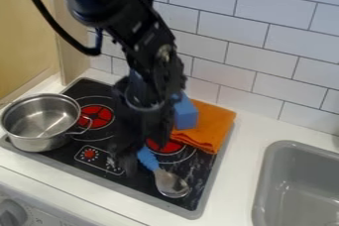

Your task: Move the blue spoon to the bottom right of the cooktop

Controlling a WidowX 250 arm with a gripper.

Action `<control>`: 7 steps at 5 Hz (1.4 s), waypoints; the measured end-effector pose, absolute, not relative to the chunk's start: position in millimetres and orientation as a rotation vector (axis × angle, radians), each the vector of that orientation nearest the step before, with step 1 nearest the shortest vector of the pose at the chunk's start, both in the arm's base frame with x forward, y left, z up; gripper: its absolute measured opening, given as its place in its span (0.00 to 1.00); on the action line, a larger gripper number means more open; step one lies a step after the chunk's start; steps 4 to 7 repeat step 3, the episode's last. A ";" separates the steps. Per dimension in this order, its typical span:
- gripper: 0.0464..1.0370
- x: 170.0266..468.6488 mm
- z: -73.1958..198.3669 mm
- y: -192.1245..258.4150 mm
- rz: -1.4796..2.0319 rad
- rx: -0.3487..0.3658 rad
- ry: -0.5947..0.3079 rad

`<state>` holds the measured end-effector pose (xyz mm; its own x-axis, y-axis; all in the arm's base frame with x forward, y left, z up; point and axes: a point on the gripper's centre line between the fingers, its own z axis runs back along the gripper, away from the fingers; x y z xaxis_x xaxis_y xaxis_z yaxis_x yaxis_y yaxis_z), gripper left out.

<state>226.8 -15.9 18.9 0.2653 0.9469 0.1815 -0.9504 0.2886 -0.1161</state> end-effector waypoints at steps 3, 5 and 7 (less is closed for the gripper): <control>0.96 225.7 79.9 -6.6 1.271 -0.036 -0.405; 0.96 225.7 79.9 -6.6 1.271 -0.036 -0.405; 0.96 225.7 79.9 -6.6 1.271 -0.036 -0.405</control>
